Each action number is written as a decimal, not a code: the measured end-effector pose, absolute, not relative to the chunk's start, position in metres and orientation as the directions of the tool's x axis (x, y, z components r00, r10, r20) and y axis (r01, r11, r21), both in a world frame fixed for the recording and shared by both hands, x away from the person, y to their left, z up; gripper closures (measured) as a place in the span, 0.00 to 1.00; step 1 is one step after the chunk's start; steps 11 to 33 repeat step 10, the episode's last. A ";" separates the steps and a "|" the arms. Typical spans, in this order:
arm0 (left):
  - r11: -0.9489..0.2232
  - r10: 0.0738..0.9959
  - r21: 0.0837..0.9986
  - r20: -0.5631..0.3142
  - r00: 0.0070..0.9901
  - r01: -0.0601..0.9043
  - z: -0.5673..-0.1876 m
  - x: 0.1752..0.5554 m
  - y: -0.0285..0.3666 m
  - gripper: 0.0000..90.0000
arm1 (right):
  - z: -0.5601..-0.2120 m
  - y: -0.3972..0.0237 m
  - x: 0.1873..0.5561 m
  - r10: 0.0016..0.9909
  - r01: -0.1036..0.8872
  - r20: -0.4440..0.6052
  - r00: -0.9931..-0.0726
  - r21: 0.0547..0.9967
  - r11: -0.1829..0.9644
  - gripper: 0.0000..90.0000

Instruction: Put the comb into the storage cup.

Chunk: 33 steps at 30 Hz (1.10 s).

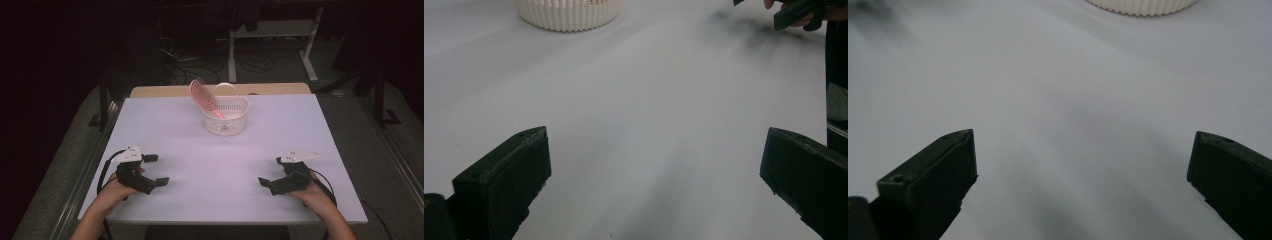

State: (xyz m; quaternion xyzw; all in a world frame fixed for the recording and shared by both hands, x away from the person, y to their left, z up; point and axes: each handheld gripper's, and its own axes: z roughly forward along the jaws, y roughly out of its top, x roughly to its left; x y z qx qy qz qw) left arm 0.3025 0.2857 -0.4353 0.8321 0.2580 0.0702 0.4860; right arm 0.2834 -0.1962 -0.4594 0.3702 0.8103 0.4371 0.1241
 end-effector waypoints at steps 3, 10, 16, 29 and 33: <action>-0.392 0.498 0.846 -0.134 0.857 0.361 -0.435 0.302 0.286 0.00 | -0.460 -0.196 0.284 0.706 0.491 0.123 -0.698 0.800 0.345 0.00; -0.398 0.499 0.843 -0.133 0.856 0.363 -0.436 0.303 0.285 0.00 | -0.460 -0.196 0.284 0.704 0.488 0.122 -0.700 0.801 0.347 0.00; -0.398 0.499 0.843 -0.133 0.856 0.363 -0.436 0.303 0.285 0.00 | -0.460 -0.196 0.284 0.704 0.488 0.122 -0.700 0.801 0.347 0.00; -0.398 0.499 0.843 -0.133 0.856 0.363 -0.436 0.303 0.285 0.00 | -0.460 -0.196 0.284 0.704 0.488 0.122 -0.700 0.801 0.347 0.00; -0.398 0.499 0.843 -0.133 0.856 0.363 -0.436 0.303 0.285 0.00 | -0.460 -0.196 0.284 0.704 0.488 0.122 -0.700 0.801 0.347 0.00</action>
